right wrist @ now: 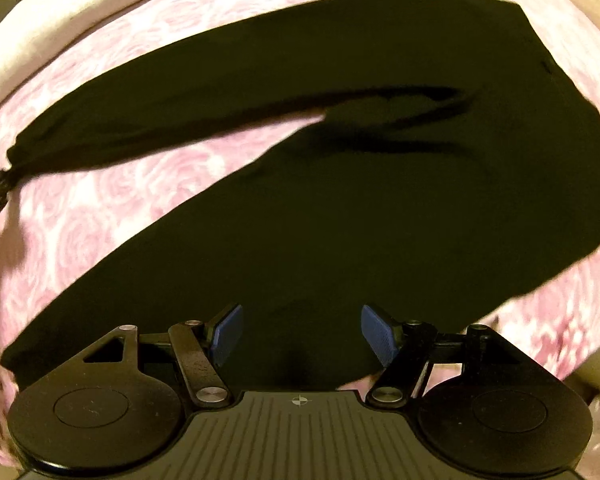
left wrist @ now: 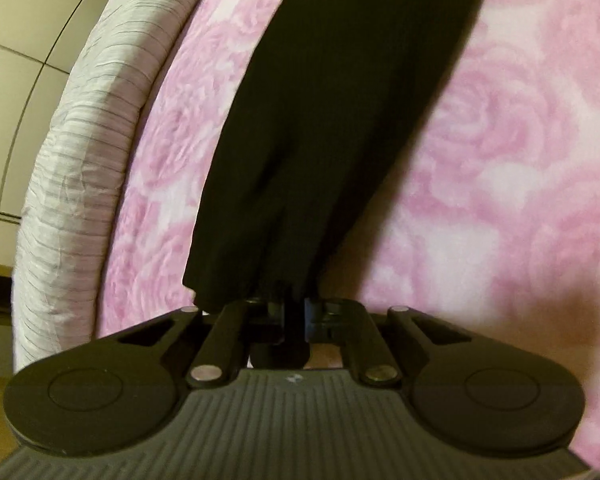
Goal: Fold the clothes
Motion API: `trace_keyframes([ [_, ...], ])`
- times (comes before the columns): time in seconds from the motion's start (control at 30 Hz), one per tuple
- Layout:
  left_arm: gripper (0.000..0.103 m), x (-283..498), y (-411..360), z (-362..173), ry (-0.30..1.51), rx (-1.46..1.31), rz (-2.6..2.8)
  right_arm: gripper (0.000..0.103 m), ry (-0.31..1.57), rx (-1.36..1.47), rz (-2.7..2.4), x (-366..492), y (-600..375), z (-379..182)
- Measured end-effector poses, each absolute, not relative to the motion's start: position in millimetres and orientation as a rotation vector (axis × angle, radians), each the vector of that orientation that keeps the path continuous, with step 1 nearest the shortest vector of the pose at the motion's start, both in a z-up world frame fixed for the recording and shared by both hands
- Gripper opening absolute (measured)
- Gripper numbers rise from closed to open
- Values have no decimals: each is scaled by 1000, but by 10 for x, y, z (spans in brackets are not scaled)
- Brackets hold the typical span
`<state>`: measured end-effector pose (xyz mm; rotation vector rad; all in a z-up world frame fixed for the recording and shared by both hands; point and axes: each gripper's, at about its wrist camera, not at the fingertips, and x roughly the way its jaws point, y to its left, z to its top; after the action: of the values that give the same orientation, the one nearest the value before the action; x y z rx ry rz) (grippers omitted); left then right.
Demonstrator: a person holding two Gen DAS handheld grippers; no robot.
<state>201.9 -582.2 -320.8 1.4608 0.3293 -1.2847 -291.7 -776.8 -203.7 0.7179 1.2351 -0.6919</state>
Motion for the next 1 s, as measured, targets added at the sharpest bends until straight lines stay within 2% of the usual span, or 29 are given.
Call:
trace_keyframes([
  [0.23,11,1994,-5442,-3056,479,1459,-1372,69,1235,686,-648,-2794,-7782,-2041],
  [0.3,14,2030,-5386,-3079,512,1450,-1341,69,1225,690,-642,-2769,-7805,-2025],
  [0.43,28,2227,-5349,-3032,590,1350,-1246,69,1224,673,-629,-2763,-7811,-1993],
  [0.47,31,2312,-5369,-2998,611,1306,-1221,69,1226,670,-631,-2770,-7811,-1998],
  [0.63,33,2878,-5575,-2785,726,1013,-1104,69,1234,709,-661,-2822,-7837,-2058],
  [0.73,40,3217,-5781,-2744,801,828,-1071,69,1241,709,-660,-2802,-7813,-2072],
  [0.9,40,3298,-6210,-3000,815,860,-1120,69,1259,689,-647,-2747,-7771,-2124],
  [0.93,37,3288,-6261,-3072,829,875,-1133,69,1262,687,-650,-2747,-7770,-2133],
  [0.97,23,3281,-6306,-3148,849,889,-1144,69,1265,686,-653,-2746,-7770,-2143],
  [1.0,22,3281,-6337,-3190,851,896,-1146,69,1267,687,-658,-2751,-7773,-2151],
])
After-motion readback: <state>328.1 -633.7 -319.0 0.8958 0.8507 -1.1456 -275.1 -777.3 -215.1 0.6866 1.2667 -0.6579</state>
